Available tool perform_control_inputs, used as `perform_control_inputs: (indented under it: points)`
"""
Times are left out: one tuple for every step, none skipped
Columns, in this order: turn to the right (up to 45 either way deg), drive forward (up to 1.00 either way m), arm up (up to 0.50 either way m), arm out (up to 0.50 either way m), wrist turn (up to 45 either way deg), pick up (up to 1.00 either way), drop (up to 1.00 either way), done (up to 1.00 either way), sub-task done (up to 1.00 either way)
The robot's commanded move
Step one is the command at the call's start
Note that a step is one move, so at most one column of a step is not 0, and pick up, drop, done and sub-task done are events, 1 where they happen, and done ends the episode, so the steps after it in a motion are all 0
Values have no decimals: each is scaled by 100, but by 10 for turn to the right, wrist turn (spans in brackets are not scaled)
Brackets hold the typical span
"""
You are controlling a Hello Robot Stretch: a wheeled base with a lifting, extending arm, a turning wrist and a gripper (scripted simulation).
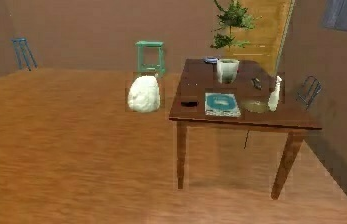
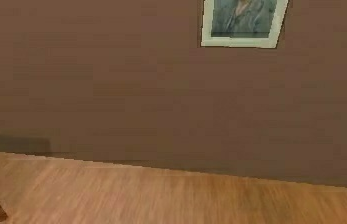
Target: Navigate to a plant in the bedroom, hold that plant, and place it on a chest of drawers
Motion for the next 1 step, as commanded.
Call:
perform_control_inputs:
  points:
    - [0, 5, 0, 0, 0, 0, 0, 0, 0]
